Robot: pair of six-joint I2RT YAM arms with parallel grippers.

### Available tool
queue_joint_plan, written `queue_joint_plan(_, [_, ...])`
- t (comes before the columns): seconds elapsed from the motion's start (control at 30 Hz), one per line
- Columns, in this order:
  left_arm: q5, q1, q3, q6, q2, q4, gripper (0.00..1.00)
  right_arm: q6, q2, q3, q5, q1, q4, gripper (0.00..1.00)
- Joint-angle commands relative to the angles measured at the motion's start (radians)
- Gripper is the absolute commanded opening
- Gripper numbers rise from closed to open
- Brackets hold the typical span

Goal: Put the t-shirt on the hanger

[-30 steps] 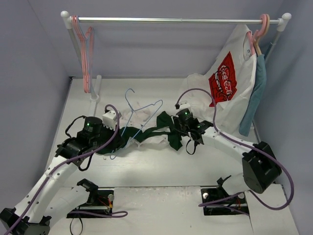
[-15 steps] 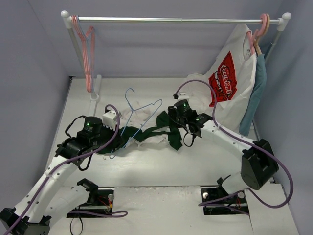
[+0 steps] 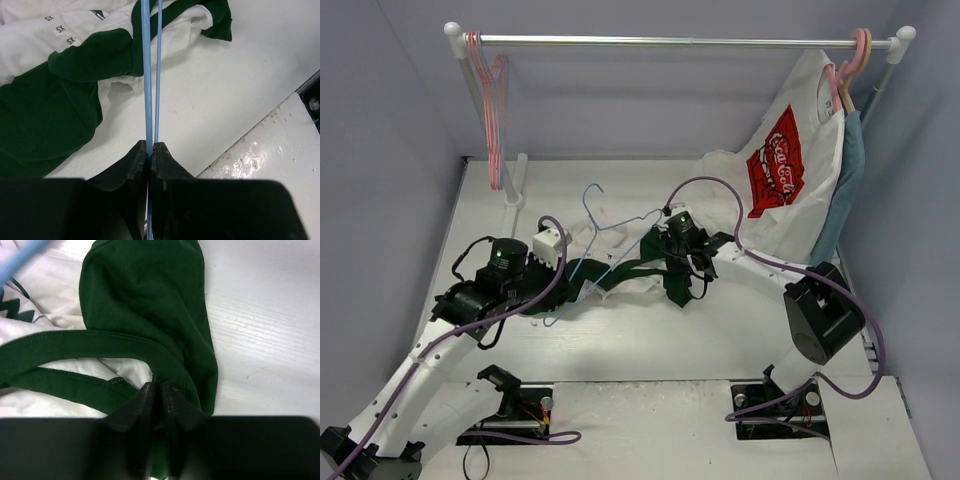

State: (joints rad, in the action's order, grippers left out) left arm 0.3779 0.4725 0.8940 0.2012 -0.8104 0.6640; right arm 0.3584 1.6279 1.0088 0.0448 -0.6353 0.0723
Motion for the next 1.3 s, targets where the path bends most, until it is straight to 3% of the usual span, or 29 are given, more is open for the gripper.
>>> queue_joint_plan(0.0, [0.081, 0.008, 0.065, -0.037, 0.011, -0.033, 0.0, -0.016, -0.02, 0.031, 0.024, 0.017, -0.019, 0.09])
queue_joint_plan(0.07, [0.096, 0.008, 0.065, -0.042, 0.011, -0.032, 0.0, -0.032, -0.036, 0.03, 0.024, 0.031, -0.014, 0.0])
queue_joint_plan(0.43, [0.159, 0.043, 0.057, -0.082, -0.01, -0.027, 0.0, -0.148, -0.155, 0.014, -0.036, 0.175, -0.008, 0.0])
queue_joint_plan(0.73, [0.136, 0.109, 0.074, -0.106, -0.067, 0.009, 0.0, -0.217, -0.203, -0.018, -0.065, 0.177, -0.029, 0.0])
queue_joint_plan(0.9, [0.04, 0.19, 0.088, -0.114, -0.122, 0.02, 0.0, -0.249, -0.255, -0.03, -0.079, 0.177, -0.034, 0.0])
queue_joint_plan(1.27, [-0.025, 0.25, 0.137, -0.131, -0.161, -0.072, 0.0, -0.348, -0.365, 0.0, -0.164, 0.129, -0.026, 0.0])
